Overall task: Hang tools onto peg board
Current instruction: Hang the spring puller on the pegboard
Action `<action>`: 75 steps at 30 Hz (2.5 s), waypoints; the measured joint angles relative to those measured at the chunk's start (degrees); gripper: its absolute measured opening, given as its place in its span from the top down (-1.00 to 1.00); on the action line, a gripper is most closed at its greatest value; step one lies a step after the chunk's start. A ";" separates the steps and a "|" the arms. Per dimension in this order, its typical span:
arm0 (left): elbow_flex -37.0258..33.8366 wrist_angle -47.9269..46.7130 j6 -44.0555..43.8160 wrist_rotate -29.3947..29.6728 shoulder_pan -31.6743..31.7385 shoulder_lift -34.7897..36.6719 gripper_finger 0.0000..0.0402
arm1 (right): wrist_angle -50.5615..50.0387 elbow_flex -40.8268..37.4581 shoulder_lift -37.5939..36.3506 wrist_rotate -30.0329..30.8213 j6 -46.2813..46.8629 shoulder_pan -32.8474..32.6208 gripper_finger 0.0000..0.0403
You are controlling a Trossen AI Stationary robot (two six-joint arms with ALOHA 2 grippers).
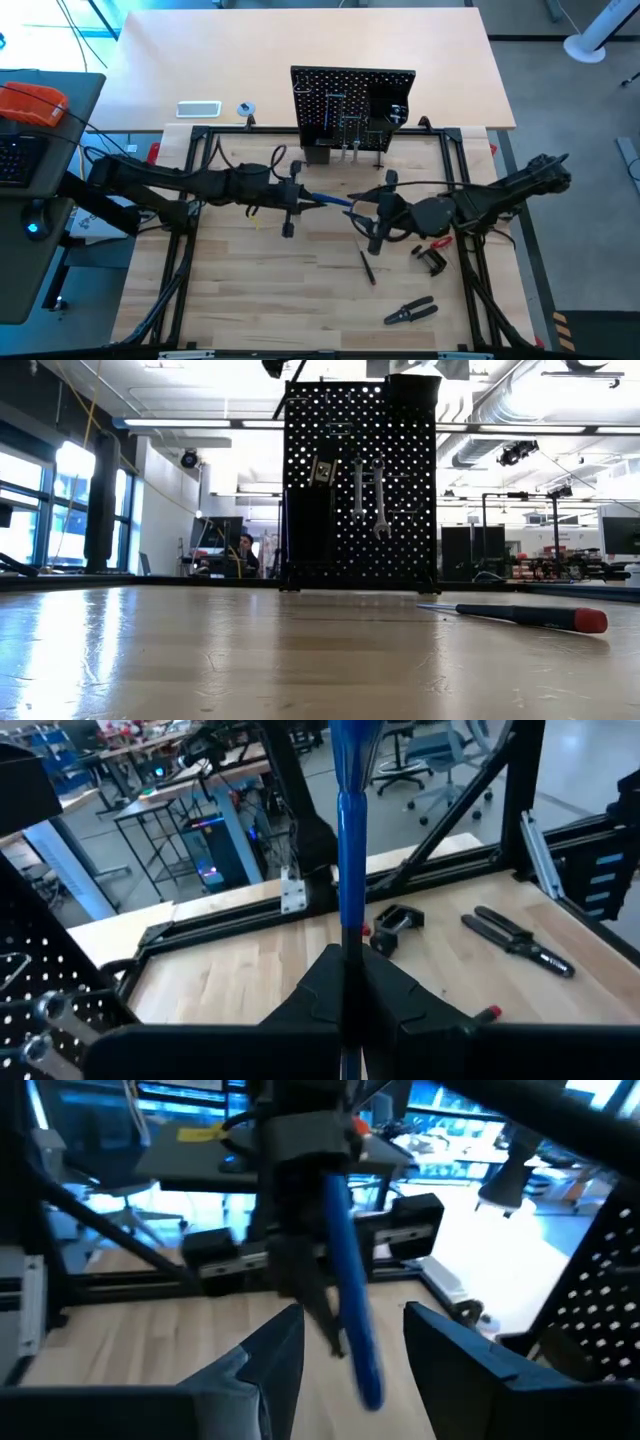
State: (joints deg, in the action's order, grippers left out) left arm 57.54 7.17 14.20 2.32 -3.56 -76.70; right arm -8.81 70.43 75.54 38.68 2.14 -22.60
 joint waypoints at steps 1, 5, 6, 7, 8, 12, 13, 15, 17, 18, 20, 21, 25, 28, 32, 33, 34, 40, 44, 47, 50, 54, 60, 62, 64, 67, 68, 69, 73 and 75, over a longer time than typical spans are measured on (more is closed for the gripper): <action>0.00 0.16 0.02 0.19 -0.18 -0.05 1.00 | 0.55 0.00 0.06 0.14 -0.72 0.10 0.16; 0.00 0.78 0.05 1.54 -1.14 -0.48 1.00 | 1.64 0.00 0.16 0.07 -0.89 0.61 0.16; -0.02 0.87 0.20 1.69 -1.32 -0.53 1.00 | 1.43 0.00 0.20 -0.19 -0.68 0.83 0.16; -0.04 1.46 0.54 1.71 -1.61 -0.55 1.00 | 1.30 0.00 0.25 -0.20 -0.64 0.98 0.16; -0.04 2.38 0.86 1.85 -1.95 -0.55 1.00 | 1.56 0.00 0.53 -0.27 -0.62 1.20 0.16; -0.04 5.30 1.09 2.08 -2.52 -0.53 1.00 | 4.00 0.00 2.16 -2.77 -1.00 1.92 0.16; -0.04 5.64 1.09 2.08 -2.54 -0.53 1.00 | 4.90 0.00 2.67 -3.14 -1.21 2.19 0.16; -0.04 5.71 1.07 1.90 -2.57 -0.53 1.00 | 5.73 0.00 3.57 -2.61 -2.29 2.44 0.16; -0.04 5.41 0.91 1.85 -2.62 -0.53 1.00 | 6.98 0.00 4.07 -1.64 -3.19 2.70 0.16; -0.04 4.94 0.91 1.84 -2.70 -0.53 1.00 | 7.12 0.00 4.10 -1.37 -3.58 2.74 0.17; -0.04 4.08 0.92 2.28 -2.95 -0.53 1.00 | 8.15 0.00 4.09 -1.39 -3.76 2.74 0.19; -0.04 3.82 0.92 2.55 -3.15 -0.53 1.00 | 8.49 -0.01 4.05 -1.45 -4.27 2.74 0.21; -0.04 3.65 0.92 2.73 -3.27 -0.51 1.00 | 10.32 -0.02 4.05 -2.06 -6.08 2.68 0.27; -0.04 3.77 0.97 2.70 -3.27 -0.51 1.00 | 9.86 -0.02 3.96 -3.38 -4.92 3.02 0.33; -0.04 4.54 1.18 2.68 -3.27 -0.53 1.00 | 9.68 -0.02 3.96 -4.69 -4.12 3.49 0.40; -0.04 4.61 1.14 2.57 -3.27 -0.53 1.00 | 9.66 0.00 3.96 -4.71 -4.12 3.49 0.42; -0.04 4.69 1.09 2.46 -3.27 -0.53 1.00 | 9.65 0.00 3.96 -4.73 -4.12 3.51 0.43; -0.04 5.04 0.92 2.34 -3.27 -0.53 1.00 | 9.88 -0.01 4.20 -5.24 -4.16 3.86 0.44; -0.04 5.54 0.88 1.90 -3.26 -0.53 1.00 | 9.97 0.00 4.78 -5.72 -4.21 4.47 0.48; -0.04 5.65 0.81 2.02 -3.17 -0.55 1.00 | 9.79 0.00 5.08 -5.97 -4.19 4.95 0.66; -0.04 5.15 0.73 2.26 -3.15 -0.55 1.00 | 10.17 0.00 5.15 -6.36 -7.00 4.79 0.91; 0.01 4.22 0.85 2.11 -3.16 -0.48 1.00 | 11.10 -0.04 5.28 -5.64 -8.00 4.58 0.90; 0.04 3.54 1.55 2.11 -3.17 -0.31 0.78 | 11.37 -0.04 5.28 -5.49 -7.44 4.91 0.93; 0.04 3.10 1.78 2.36 -3.20 -0.16 0.64 | 11.01 0.30 5.25 -5.26 -7.08 4.95 0.93; 0.04 2.71 2.22 2.87 -3.23 0.00 0.49 | 9.38 1.64 5.20 -4.87 -7.07 4.97 0.93; 0.04 2.72 4.06 4.40 -3.31 0.28 0.27 | 6.10 5.09 5.07 -4.46 -7.30 4.99 0.94; 0.04 2.69 4.60 5.23 -3.31 0.36 0.20 | 4.27 6.52 5.04 -4.09 -7.44 4.99 0.94; 0.04 2.36 5.28 6.20 -3.26 0.49 0.14 | 2.35 8.07 5.04 -3.81 -7.69 4.99 0.94; 0.00 2.11 8.18 10.75 -2.19 0.87 -0.05 | -5.11 14.56 5.01 -2.02 -9.67 5.04 0.94; -0.02 2.17 9.49 13.55 -1.26 1.19 -0.09 | -9.07 17.95 4.94 -1.17 -11.53 5.43 0.94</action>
State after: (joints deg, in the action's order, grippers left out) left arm 57.52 9.35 23.68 15.87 -4.82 -75.51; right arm -17.88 88.39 80.48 37.51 -9.39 -17.16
